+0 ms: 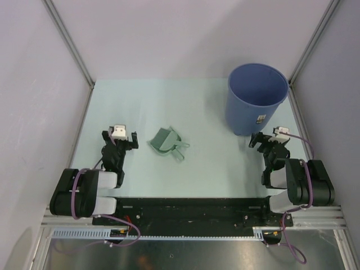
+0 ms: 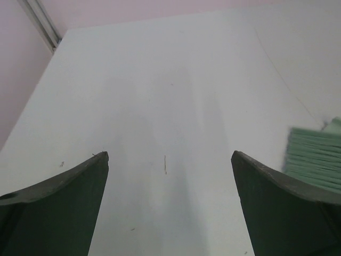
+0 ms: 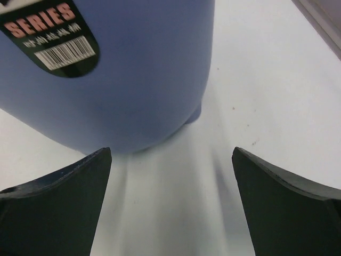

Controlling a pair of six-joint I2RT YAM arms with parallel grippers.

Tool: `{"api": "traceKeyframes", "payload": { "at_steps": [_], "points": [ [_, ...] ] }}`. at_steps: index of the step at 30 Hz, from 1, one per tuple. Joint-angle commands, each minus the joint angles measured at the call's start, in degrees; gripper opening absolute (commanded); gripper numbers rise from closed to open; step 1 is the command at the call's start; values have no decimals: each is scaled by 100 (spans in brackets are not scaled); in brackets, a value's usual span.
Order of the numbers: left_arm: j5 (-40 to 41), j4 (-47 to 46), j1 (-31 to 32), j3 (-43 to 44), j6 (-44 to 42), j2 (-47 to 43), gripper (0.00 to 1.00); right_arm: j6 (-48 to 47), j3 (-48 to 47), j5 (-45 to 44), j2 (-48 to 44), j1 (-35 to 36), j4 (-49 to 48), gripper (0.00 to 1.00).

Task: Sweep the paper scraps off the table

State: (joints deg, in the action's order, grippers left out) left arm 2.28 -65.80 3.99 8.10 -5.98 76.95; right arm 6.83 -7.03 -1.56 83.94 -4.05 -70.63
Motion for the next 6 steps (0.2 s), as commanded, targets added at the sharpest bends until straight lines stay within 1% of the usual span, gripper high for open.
{"api": "traceKeyframes", "payload": {
  "at_steps": [1,2,6],
  "points": [
    [439,-267,23,113,378,-39,100,-200,-211,95,-44,36,-215,100],
    [440,-267,23,122,378,-31,100,-200,-237,103,-62,36,-49,100],
    [431,-258,23,113,369,-39,100,-226,-352,95,-9,36,84,100]
  ]
}}
